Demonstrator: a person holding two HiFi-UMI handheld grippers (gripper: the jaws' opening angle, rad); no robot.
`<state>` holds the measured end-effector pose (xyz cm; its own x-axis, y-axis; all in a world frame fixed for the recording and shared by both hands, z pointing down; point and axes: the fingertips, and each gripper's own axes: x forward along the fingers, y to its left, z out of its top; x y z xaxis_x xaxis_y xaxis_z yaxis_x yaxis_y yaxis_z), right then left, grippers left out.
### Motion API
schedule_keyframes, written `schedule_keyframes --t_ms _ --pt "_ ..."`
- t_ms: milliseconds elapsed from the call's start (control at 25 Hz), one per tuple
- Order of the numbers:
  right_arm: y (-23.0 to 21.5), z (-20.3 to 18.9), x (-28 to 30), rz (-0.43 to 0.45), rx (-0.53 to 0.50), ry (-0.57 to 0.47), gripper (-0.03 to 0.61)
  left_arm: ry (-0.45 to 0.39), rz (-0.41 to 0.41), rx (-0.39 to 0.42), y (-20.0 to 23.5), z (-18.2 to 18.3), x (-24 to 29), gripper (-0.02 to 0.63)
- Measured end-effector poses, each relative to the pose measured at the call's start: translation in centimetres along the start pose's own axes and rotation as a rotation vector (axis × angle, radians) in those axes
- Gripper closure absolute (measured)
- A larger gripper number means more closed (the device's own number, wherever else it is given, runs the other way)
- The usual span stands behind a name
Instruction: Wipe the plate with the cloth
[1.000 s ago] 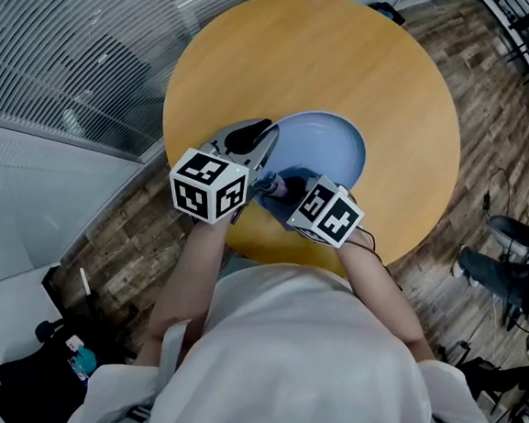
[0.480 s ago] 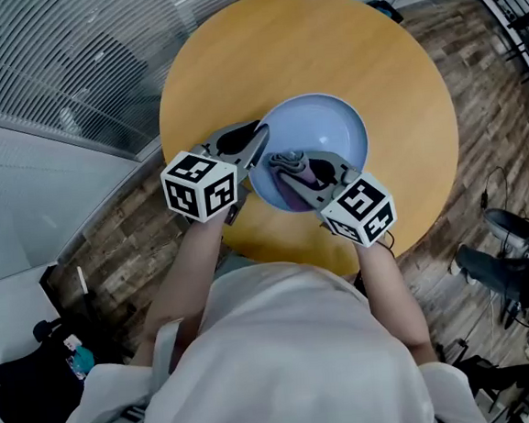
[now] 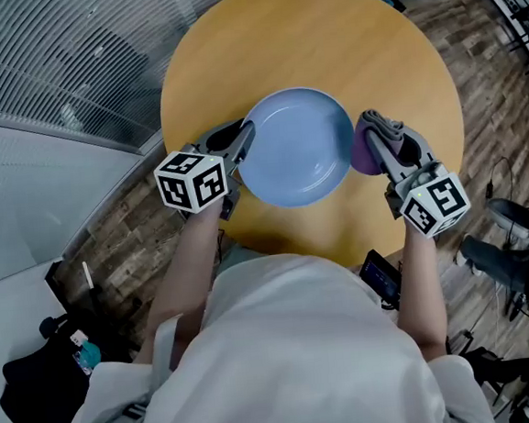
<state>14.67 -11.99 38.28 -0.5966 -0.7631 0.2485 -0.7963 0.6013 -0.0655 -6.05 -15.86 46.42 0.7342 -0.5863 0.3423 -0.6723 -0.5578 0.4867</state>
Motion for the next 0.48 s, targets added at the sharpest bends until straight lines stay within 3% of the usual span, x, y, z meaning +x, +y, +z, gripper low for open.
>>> schedule_keyframes --t_ms 480 --pt "-4.1 0.6 -4.4 -0.122 -0.033 -0.091 0.472 -0.032 0.004 -0.166 0.4 -3.3 0.1 0.565"
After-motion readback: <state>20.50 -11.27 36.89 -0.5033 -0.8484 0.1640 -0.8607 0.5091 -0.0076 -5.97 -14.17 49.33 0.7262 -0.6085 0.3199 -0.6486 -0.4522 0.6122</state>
